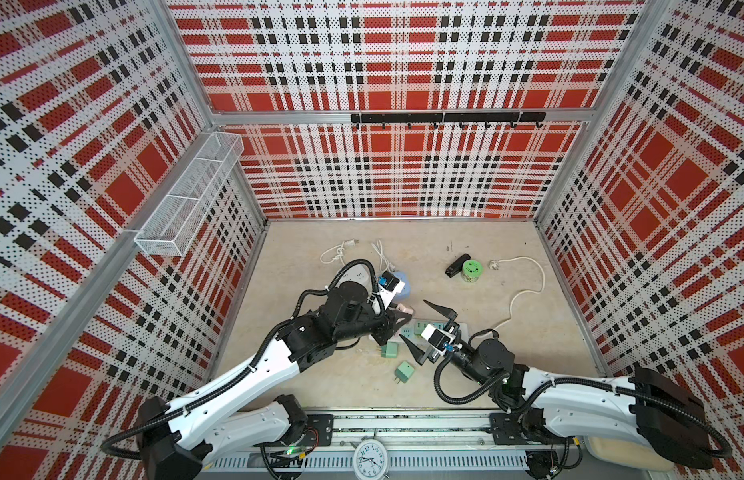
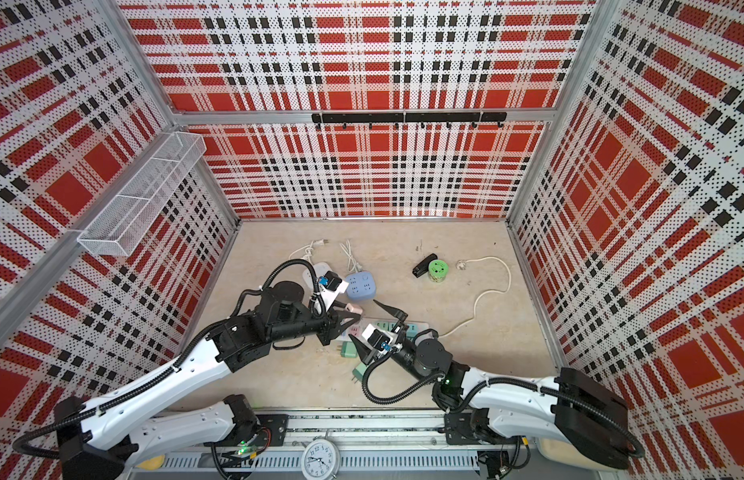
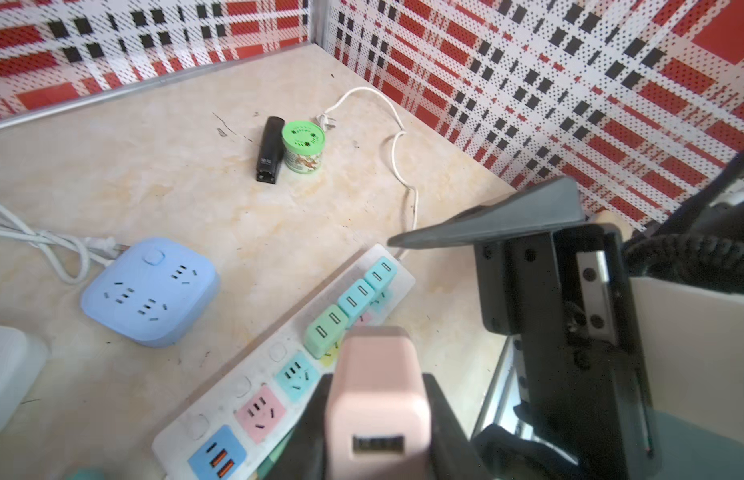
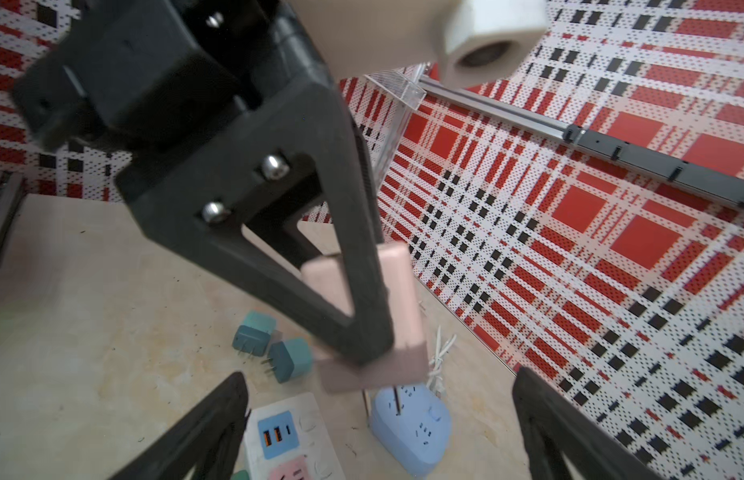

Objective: Insert the plug
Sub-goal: 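Close the left gripper on the pink adapter while the right gripper opens and withdraws, then carry the pink adapter with the left gripper over the strip's empty socket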

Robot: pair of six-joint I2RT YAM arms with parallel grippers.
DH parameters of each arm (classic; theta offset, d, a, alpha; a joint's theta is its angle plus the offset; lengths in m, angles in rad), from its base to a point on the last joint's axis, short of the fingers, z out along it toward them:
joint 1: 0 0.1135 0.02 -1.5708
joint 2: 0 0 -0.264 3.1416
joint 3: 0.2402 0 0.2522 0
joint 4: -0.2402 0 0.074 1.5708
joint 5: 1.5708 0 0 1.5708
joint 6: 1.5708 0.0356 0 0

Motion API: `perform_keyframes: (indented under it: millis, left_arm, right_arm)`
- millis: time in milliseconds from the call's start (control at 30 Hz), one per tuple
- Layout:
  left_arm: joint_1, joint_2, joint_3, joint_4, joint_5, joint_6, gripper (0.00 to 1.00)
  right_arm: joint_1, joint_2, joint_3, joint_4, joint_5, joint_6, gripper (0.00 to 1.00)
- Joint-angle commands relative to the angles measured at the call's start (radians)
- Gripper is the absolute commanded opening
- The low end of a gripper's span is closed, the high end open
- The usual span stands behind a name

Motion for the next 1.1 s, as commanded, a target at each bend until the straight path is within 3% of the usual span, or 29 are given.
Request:
perform_keyframes:
  millis: [0,133,233,367,500,900,1067]
  left_arm:
    - [0.045,-0.053,0.003,0.008,-0.054,0.067,0.00]
    - [0.063,-0.089,-0.039,0.017,-0.061,0.224,0.00]
    - [0.049,-0.086,-0.064,-0.002,-0.004,0.454,0.00]
    - [0.010,-0.044,-0.089,0.013,-0.158,0.580,0.00]
    - [0.008,0.038,-0.082,0.018,-0.132,0.684,0.00]
    - [0.076,0.278,-0.009,-0.017,0.072,0.866,0.00]
    - [0.110,0.350,0.018,-0.036,0.127,0.921,0.00]
  right_arm:
    - [-0.047,-0.024,-0.005,0.159,0.149,0.112,1.00]
    - [-0.183,-0.088,0.039,0.004,0.187,0.308,1.00]
    - [-0.286,-0.143,0.045,-0.073,0.175,0.392,1.00]
    - [-0.441,-0.203,0.014,-0.130,0.157,0.501,1.00]
    - [-0.590,-0.233,-0.027,-0.204,0.136,0.590,1.00]
    - [-0.658,-0.041,-0.104,-0.064,0.259,0.542,1.00]
    - [-0.753,-0.025,-0.165,-0.005,0.142,0.629,1.00]
